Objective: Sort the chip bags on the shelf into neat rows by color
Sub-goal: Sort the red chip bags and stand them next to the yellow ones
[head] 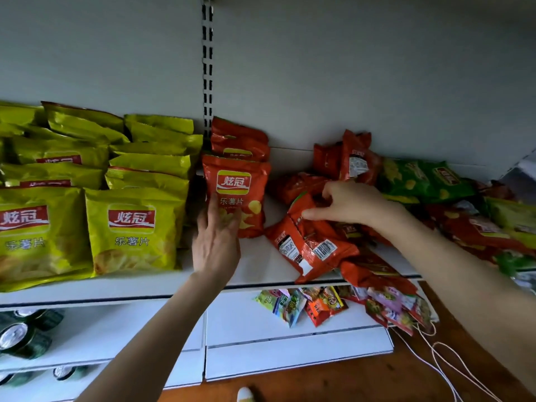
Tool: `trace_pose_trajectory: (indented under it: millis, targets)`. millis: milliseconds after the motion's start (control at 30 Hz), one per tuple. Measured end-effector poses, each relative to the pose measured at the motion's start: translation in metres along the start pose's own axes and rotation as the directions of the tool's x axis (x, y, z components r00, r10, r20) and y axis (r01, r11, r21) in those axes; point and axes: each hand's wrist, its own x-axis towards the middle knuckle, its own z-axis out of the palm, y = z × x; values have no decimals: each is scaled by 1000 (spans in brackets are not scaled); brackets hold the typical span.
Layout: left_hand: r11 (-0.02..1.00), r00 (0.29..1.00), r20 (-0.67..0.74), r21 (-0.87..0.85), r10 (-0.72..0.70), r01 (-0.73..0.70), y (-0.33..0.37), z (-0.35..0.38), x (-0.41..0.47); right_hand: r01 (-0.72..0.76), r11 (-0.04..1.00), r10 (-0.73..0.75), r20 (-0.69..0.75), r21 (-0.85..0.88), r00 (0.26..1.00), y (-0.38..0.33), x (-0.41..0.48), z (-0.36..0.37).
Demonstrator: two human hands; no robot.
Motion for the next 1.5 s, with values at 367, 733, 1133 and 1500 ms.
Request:
trace_pose_trajectory:
  millis: [367, 733, 1133, 1500]
  targets:
    - [960, 941, -299, -175, 158, -217, 9, -3, -11, 202, 625, 236, -428, 754, 872, 20, -32, 8]
    - [44, 954, 259, -966, 149, 255, 68, -55, -46, 445, 163, 235, -473, 881, 849, -23, -80, 24]
    - [-12, 951, 278, -959, 132, 282, 88, -60, -43, 390, 229, 245, -441, 892, 863, 21, -40, 21]
    - [-278, 947, 267, -937, -176, 213, 113, -45, -24, 399, 255, -206, -354, 881, 912, 57, -50, 52]
